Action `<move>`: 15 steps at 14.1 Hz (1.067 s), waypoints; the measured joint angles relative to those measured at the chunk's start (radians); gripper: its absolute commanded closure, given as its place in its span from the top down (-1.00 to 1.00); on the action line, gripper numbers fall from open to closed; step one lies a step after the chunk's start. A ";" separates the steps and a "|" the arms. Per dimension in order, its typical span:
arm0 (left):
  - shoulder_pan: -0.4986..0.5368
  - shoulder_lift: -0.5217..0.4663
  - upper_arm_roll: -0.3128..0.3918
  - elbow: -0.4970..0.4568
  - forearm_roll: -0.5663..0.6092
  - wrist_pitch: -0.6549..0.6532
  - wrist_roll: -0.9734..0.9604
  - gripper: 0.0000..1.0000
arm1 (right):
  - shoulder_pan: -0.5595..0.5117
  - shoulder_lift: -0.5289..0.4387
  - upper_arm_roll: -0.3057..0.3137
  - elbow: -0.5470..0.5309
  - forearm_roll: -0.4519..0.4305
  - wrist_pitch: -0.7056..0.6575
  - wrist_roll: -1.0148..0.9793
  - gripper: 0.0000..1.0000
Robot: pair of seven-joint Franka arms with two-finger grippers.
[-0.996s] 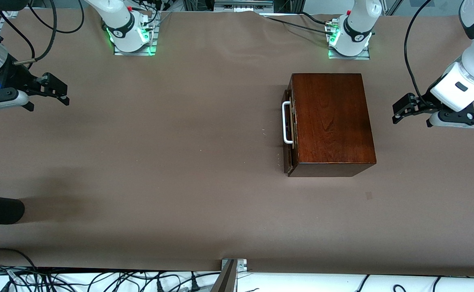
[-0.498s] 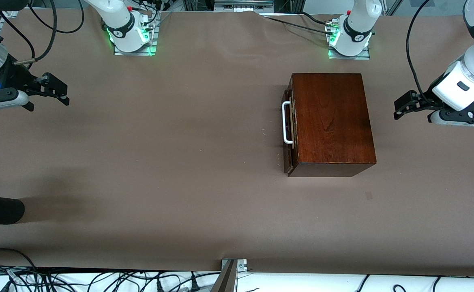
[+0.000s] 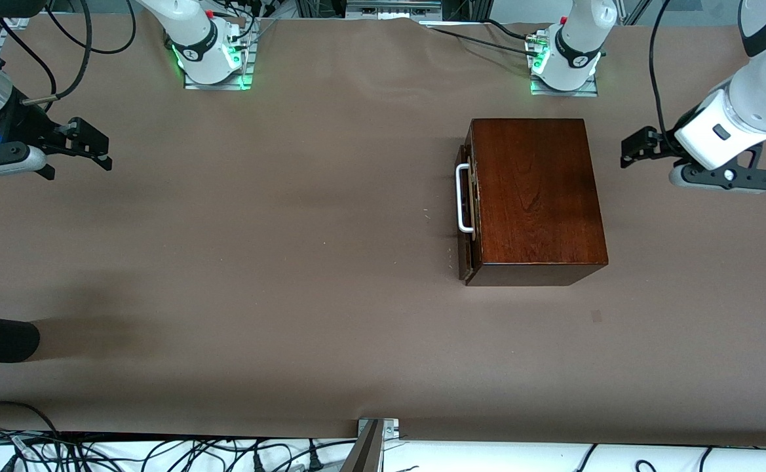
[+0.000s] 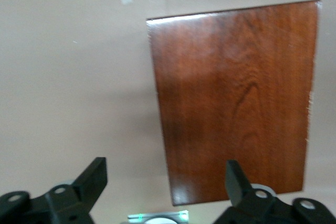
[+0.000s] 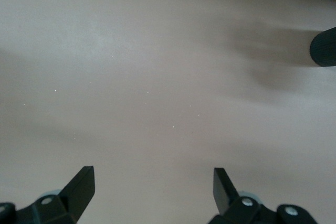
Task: Open drawer, take yellow block, close drawer
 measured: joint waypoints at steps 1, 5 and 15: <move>0.000 0.000 -0.008 0.001 -0.039 -0.011 0.000 1.00 | 0.000 0.000 0.000 0.000 0.000 0.000 0.000 1.00; -0.005 0.002 -0.105 0.020 -0.090 -0.014 0.019 1.00 | 0.000 0.000 0.000 0.000 0.000 0.000 0.000 1.00; -0.089 0.196 -0.295 0.131 -0.090 0.074 -0.039 1.00 | 0.000 0.000 -0.001 0.000 0.000 0.000 0.000 1.00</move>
